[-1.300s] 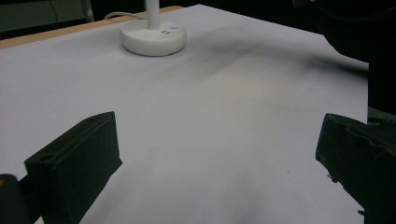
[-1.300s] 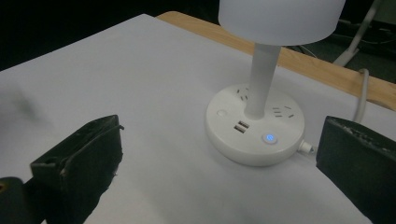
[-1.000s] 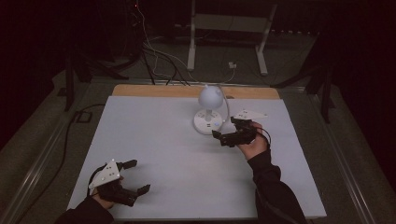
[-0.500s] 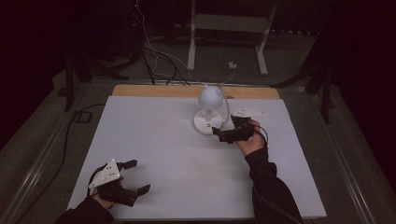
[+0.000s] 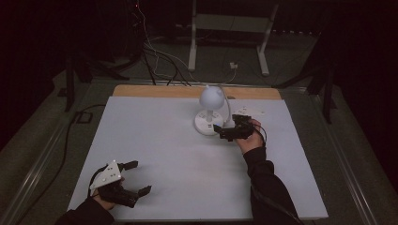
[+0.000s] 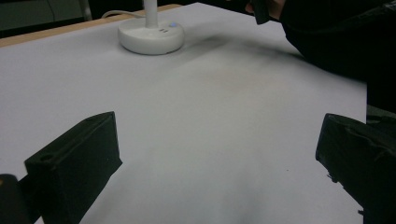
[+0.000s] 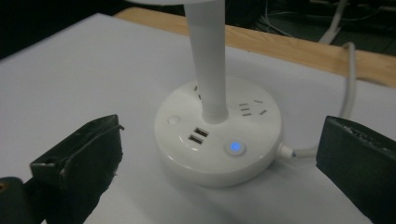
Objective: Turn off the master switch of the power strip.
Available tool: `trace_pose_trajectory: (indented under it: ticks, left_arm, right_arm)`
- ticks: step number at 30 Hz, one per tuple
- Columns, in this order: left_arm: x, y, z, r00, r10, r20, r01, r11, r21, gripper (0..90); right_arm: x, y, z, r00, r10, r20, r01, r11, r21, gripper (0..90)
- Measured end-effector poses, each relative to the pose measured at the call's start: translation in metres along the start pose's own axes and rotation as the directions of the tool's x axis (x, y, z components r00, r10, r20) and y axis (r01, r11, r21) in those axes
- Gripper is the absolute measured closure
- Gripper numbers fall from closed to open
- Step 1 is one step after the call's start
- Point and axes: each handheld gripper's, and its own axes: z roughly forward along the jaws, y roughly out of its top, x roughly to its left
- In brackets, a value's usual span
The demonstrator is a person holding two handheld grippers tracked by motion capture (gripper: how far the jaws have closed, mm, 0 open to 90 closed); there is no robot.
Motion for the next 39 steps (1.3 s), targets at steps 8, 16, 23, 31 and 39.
trace_pose_trajectory:
  ticks: [8,16,23,31,39]
  left_arm:
    - [0.000,0.000,0.000,1.0000,-0.005,0.003,0.005,1.0000,0.001,0.4]
    - [0.000,0.000,0.000,1.0000,-0.006,0.004,0.006,1.0000,0.000,0.3]
    - [0.000,0.000,0.000,0.9999,-0.007,0.013,0.007,1.0000,-0.004,0.4]
    - [0.000,0.000,0.000,0.9998,-0.008,0.016,0.008,1.0000,-0.004,0.4]
    - [0.000,0.000,0.000,0.9998,-0.010,0.015,0.010,0.9999,-0.004,0.3]
  right_arm:
    - [0.000,-0.002,0.009,0.9989,-0.011,0.047,0.011,1.000,-0.004,0.2]
    - [0.004,-0.005,0.017,0.9977,-0.001,0.068,0.001,1.000,-0.007,2.5]
    - [0.008,-0.004,0.016,0.9950,-0.001,0.099,0.000,1.000,0.008,31.0]
    - [0.009,-0.003,0.017,0.9929,0.018,0.118,-0.018,1.000,-0.002,54.0]
    - [0.008,-0.005,0.021,0.9863,0.014,0.164,-0.015,1.000,0.004,76.2]
